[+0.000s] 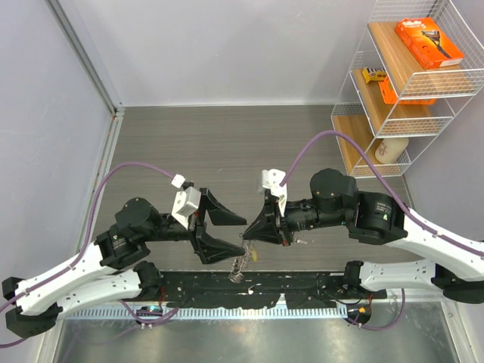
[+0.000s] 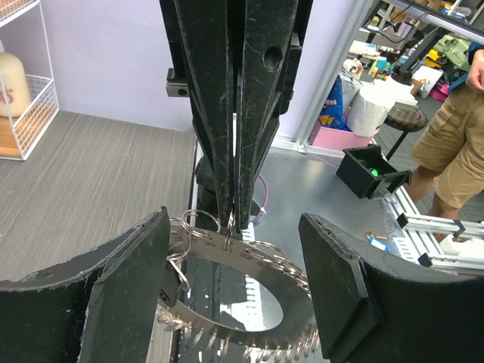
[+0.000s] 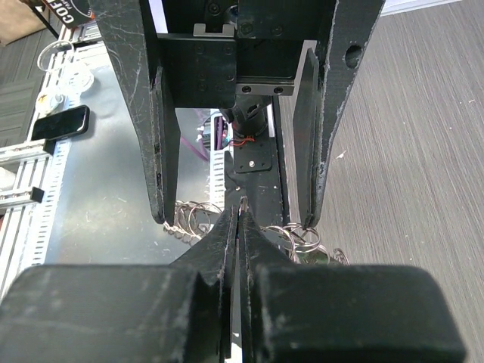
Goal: Put the keys on the keyring
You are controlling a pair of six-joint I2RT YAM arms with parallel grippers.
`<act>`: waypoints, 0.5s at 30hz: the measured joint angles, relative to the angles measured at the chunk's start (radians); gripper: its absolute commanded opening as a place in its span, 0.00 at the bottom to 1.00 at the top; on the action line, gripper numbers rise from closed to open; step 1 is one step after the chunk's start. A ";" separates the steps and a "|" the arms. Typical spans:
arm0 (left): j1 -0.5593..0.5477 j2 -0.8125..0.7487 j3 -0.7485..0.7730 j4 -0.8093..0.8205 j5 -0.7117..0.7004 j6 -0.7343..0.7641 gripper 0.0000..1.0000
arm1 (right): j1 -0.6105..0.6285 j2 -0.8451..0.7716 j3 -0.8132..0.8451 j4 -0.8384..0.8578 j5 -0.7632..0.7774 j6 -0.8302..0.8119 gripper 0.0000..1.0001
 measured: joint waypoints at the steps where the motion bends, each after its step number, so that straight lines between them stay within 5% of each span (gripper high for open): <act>1: 0.000 0.000 0.000 0.001 0.002 0.000 0.76 | 0.000 0.001 0.001 0.000 0.000 0.001 0.06; 8: 0.000 0.001 0.000 -0.002 0.006 0.000 0.83 | 0.003 0.001 0.020 0.003 0.009 0.003 0.06; 15: 0.000 0.000 0.000 -0.019 -0.018 0.000 0.78 | 0.005 0.002 0.023 0.003 0.024 0.006 0.06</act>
